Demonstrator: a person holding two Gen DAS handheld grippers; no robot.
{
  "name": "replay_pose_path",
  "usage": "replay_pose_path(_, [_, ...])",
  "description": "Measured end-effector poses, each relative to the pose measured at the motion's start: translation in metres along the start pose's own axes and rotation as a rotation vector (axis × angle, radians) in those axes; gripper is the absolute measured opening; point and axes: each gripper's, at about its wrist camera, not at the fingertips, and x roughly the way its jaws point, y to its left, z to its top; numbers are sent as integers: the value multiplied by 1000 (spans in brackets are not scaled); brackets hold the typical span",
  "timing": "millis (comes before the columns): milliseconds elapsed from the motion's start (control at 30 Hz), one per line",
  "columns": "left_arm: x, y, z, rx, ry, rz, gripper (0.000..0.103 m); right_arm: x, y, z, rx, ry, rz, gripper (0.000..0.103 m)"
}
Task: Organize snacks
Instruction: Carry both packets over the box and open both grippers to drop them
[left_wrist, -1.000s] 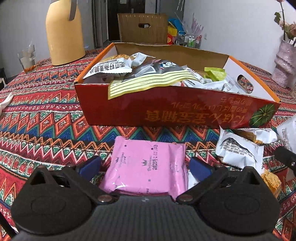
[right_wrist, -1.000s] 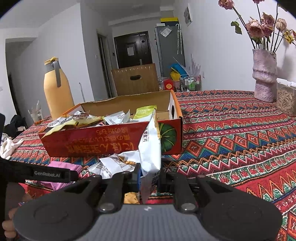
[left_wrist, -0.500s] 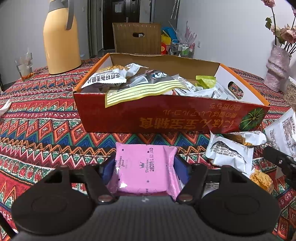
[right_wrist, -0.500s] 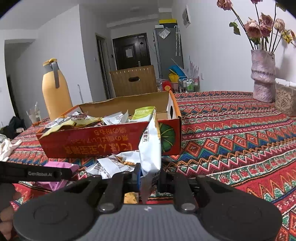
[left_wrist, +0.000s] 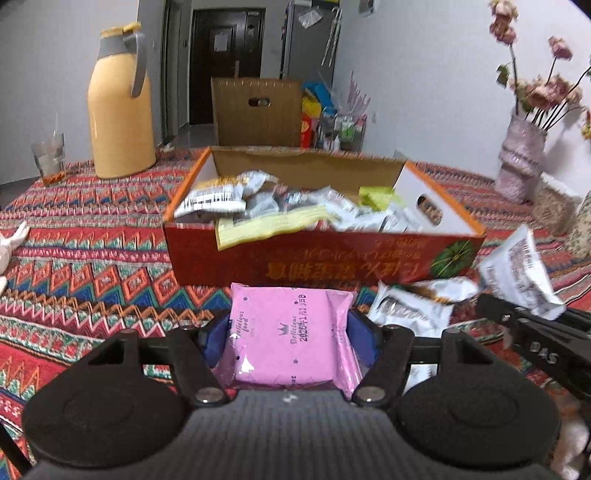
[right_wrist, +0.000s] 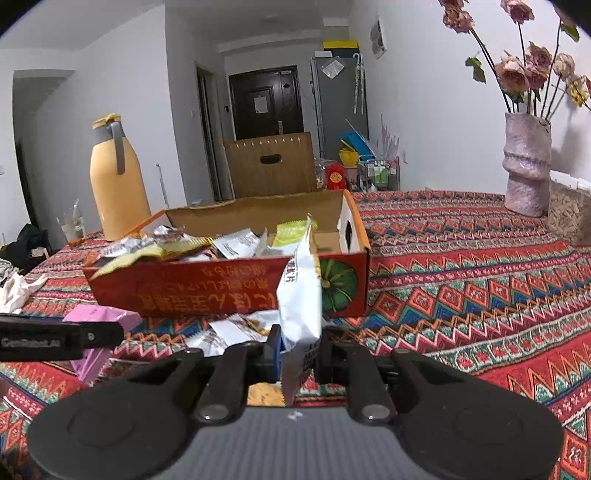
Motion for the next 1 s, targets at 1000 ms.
replay_pose_path(1000, [67,6,105,-100,-190,99,68,111,7,84,10,-62,-24,15])
